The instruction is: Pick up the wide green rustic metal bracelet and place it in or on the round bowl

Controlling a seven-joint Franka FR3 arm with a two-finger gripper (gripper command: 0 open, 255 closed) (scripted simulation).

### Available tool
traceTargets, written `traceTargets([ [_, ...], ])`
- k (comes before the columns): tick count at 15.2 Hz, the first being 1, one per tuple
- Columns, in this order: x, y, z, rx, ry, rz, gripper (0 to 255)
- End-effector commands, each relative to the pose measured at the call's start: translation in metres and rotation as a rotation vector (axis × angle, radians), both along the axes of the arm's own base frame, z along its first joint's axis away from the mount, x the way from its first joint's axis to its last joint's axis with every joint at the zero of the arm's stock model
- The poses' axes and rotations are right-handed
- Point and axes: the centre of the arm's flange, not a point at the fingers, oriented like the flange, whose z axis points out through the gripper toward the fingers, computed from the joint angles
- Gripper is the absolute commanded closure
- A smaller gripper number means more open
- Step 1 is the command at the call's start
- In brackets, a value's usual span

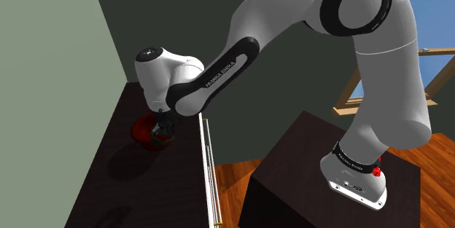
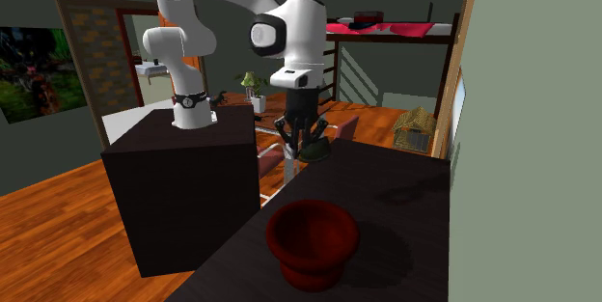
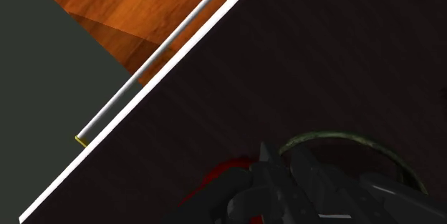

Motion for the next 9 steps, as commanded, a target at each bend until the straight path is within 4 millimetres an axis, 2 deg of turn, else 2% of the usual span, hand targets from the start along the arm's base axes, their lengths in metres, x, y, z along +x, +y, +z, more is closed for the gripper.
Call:
traceTargets([
  [1,0.023,-0.007,-0.002,0.0,0.0,0.0,255],
  [9,0.126,-0.03,-0.007,0.0,0.0,0.0,255],
])
